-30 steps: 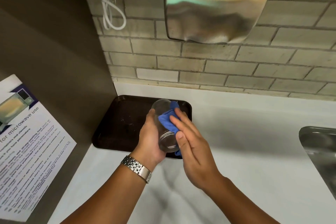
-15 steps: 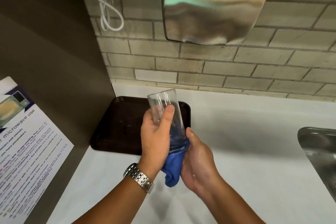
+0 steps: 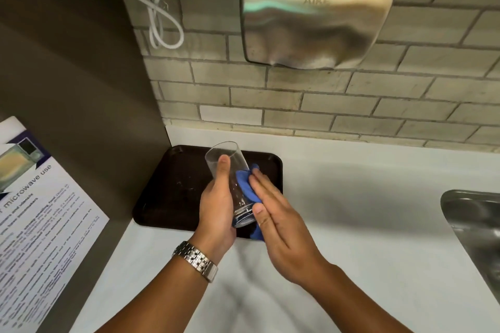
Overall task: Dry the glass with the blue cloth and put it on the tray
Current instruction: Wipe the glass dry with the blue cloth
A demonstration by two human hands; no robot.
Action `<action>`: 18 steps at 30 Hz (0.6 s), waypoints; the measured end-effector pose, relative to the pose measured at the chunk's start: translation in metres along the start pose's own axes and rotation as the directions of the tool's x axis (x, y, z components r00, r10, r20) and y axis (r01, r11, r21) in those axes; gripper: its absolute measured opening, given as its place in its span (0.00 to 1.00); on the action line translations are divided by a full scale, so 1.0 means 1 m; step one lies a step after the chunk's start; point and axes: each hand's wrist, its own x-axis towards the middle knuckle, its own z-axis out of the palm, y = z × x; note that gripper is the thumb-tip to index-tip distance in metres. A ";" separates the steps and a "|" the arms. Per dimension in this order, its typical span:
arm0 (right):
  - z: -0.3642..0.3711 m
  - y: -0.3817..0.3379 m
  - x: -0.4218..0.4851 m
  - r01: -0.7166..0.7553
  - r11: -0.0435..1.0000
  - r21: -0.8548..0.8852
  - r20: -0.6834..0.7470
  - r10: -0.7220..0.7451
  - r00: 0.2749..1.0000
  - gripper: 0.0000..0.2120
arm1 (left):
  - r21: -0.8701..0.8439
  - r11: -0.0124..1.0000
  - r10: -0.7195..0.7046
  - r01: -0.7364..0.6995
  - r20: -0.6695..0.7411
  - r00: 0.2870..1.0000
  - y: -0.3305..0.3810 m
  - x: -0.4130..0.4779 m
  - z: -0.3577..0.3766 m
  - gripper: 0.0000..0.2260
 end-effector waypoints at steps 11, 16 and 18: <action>-0.010 0.015 0.019 -0.051 0.961 0.270 0.045 0.040 0.998 0.24 | 0.012 0.999 -0.039 0.038 0.150 0.988 -0.004 -0.004 0.006 0.24; -0.006 0.004 0.029 -0.122 0.874 0.470 0.000 0.138 0.990 0.22 | 0.052 0.998 -0.047 0.039 0.167 0.985 -0.004 0.000 0.010 0.26; -0.002 0.003 0.030 -0.123 0.906 0.406 0.013 0.129 0.992 0.22 | 0.069 0.997 -0.055 0.045 0.145 0.988 -0.002 0.004 0.008 0.25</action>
